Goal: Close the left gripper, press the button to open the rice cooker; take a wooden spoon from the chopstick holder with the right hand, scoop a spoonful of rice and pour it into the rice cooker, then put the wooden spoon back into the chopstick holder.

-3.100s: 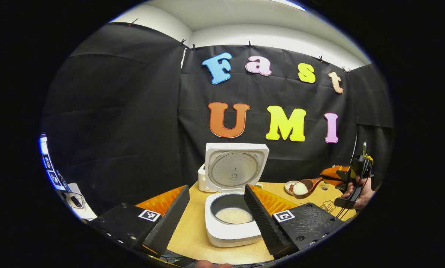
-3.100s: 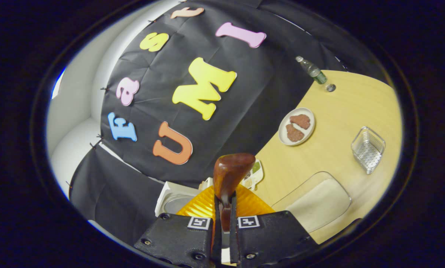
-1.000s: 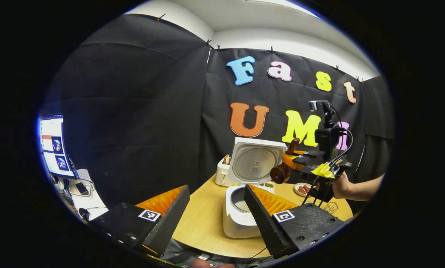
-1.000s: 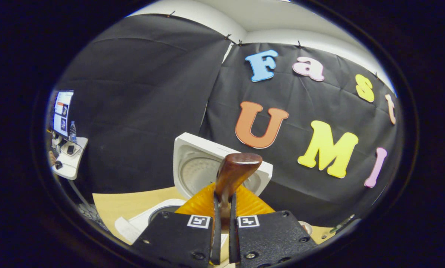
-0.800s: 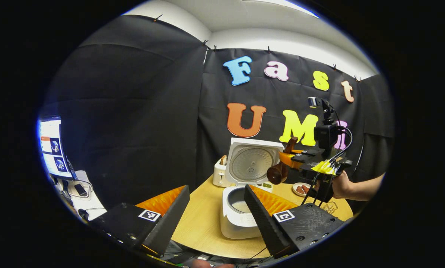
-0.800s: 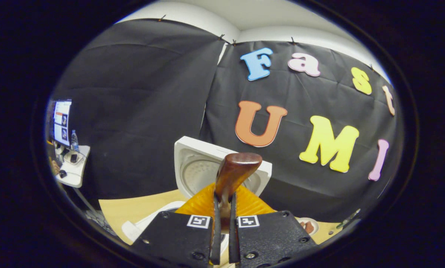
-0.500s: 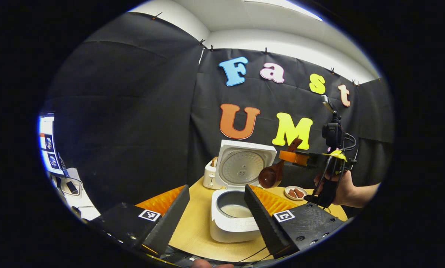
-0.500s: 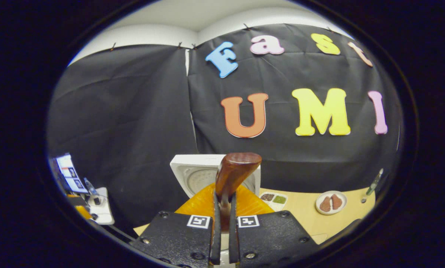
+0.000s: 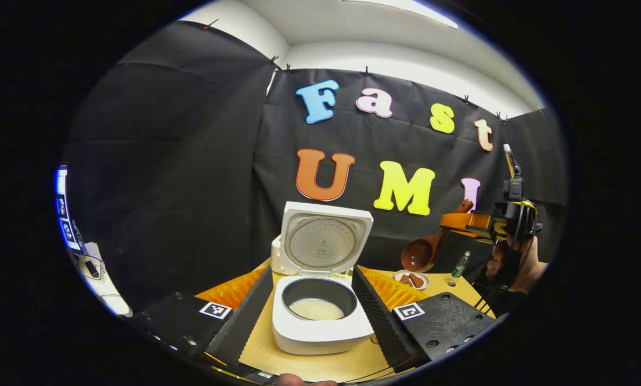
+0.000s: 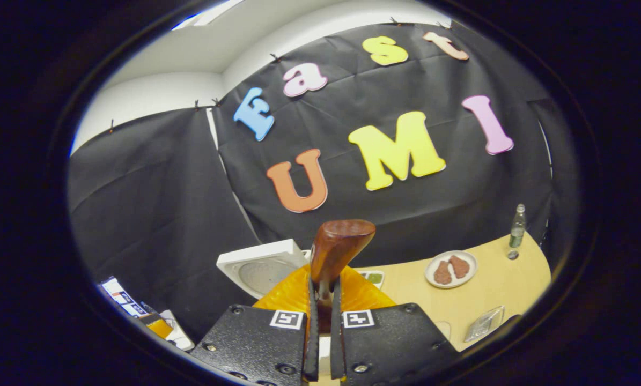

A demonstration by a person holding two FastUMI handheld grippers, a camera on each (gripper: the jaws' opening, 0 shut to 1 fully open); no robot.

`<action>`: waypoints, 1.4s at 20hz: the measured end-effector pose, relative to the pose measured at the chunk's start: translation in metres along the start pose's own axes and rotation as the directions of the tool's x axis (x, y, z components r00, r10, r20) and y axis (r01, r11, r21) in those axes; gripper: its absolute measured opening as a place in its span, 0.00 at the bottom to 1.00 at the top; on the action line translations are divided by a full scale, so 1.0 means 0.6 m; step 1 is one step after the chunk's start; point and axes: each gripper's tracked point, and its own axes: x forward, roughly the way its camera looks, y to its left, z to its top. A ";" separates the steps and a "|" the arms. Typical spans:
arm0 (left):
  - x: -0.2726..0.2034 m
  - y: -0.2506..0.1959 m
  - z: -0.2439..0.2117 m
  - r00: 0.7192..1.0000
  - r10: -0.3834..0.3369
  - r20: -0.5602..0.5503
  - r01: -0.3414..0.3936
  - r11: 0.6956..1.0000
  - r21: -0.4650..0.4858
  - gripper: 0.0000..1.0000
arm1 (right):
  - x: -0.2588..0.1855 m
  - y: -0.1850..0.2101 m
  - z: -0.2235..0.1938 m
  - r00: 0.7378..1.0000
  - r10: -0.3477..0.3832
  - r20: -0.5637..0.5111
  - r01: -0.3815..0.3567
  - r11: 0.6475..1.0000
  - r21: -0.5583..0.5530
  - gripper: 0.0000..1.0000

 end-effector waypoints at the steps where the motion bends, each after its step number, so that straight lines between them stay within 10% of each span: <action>1: 0.007 -0.009 0.000 1.000 -0.004 -0.002 0.004 1.000 0.004 0.94 | -0.014 -0.025 0.008 1.000 -0.019 0.011 0.018 1.000 0.011 0.13; 15: 0.075 -0.129 -0.004 0.998 -0.047 -0.047 0.048 0.998 0.030 0.94 | -0.152 -0.389 -0.036 0.939 -0.343 -0.037 0.345 0.935 0.079 0.13; 28: 0.086 -0.164 -0.008 0.995 -0.002 -0.096 0.009 0.997 0.072 0.95 | -0.106 -0.551 -0.225 0.885 -0.422 -0.196 0.443 0.893 0.078 0.13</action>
